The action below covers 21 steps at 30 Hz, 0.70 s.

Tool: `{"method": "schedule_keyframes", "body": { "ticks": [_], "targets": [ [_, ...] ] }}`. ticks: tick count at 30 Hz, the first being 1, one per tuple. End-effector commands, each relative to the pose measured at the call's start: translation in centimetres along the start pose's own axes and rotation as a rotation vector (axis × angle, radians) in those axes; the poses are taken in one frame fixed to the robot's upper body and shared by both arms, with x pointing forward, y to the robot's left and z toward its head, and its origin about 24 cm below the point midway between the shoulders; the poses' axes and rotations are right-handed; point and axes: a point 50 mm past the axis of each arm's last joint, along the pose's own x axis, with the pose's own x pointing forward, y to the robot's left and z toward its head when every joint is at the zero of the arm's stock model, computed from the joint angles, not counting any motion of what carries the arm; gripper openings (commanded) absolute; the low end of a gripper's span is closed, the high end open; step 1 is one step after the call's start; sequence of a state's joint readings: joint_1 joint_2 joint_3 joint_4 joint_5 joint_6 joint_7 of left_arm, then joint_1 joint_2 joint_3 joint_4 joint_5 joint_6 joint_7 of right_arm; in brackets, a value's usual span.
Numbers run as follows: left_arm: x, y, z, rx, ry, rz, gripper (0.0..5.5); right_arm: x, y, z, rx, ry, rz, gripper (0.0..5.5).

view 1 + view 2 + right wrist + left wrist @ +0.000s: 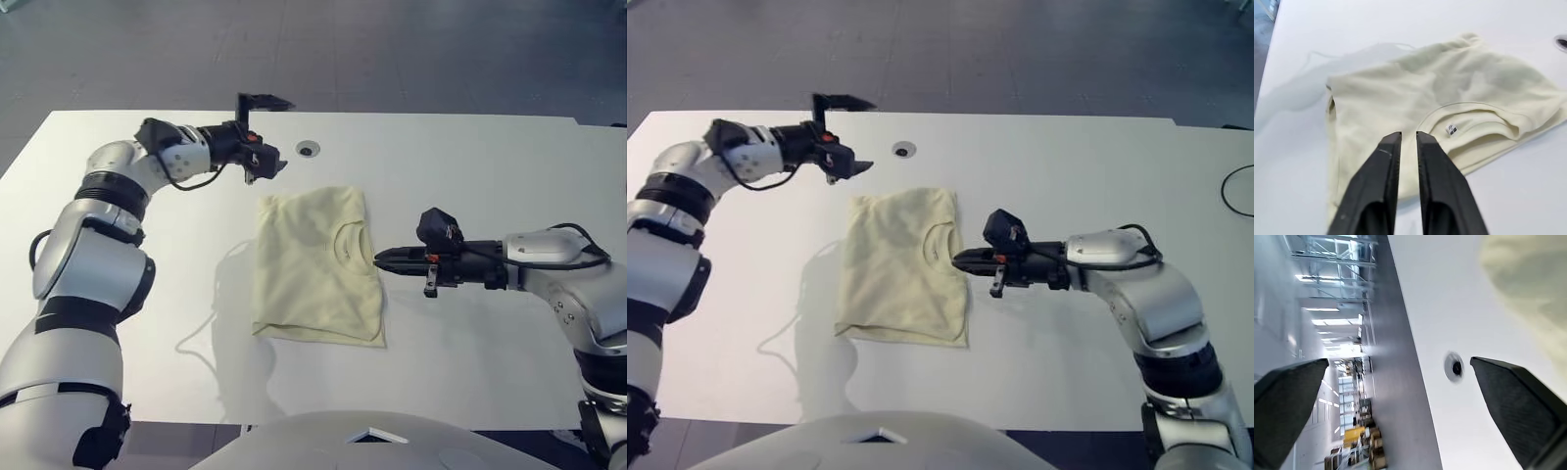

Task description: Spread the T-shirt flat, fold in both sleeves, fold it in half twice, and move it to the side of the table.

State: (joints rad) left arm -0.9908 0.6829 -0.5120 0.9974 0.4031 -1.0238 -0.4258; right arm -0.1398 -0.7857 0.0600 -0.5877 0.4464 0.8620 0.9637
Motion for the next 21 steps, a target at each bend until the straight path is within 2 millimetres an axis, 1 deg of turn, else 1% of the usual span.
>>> {"method": "schedule_keyframes", "body": {
  "ticks": [1, 3, 5, 6, 8, 9, 12, 17, 21],
  "targets": [
    [-6.0, -5.2, 3.1, -0.272, -0.100, 0.050, 5.40, -0.6, 1.3, -1.8, -0.222, 0.002, -0.163, 1.32],
    [-8.3, -6.8, 4.7, -0.324, -0.106, 0.033, 5.40, -0.9, 2.0, -2.8, -0.320, 0.013, -0.192, 1.61],
    [-9.7, -7.9, 5.9, -0.346, -0.104, 0.015, 5.40, -1.1, 2.7, -3.8, -0.403, 0.028, -0.198, 1.90],
    [-10.2, -8.3, 6.4, -0.361, -0.096, 0.015, 5.40, -1.2, 2.9, -4.3, -0.444, 0.034, -0.201, 2.03],
    [-11.2, -9.3, 7.4, -0.395, -0.079, 0.009, 5.40, -1.5, 3.3, -5.2, -0.534, 0.052, -0.206, 2.46],
    [-11.6, -9.9, 7.9, -0.412, -0.069, -0.003, 5.40, -1.6, 3.5, -5.7, -0.576, 0.061, -0.202, 2.55],
    [-13.1, -11.5, 8.9, -0.447, -0.034, -0.047, 5.40, -2.0, 4.5, -6.9, -0.682, 0.079, -0.159, 3.07],
    [-14.2, -13.1, 9.6, -0.459, 0.003, -0.120, 5.40, -2.1, 6.0, -9.1, -0.786, 0.096, -0.077, 3.81],
    [-14.4, -13.9, 9.6, -0.449, 0.016, -0.178, 5.40, -1.4, 6.2, -9.9, -0.829, 0.081, -0.054, 4.37]
  ]
}}
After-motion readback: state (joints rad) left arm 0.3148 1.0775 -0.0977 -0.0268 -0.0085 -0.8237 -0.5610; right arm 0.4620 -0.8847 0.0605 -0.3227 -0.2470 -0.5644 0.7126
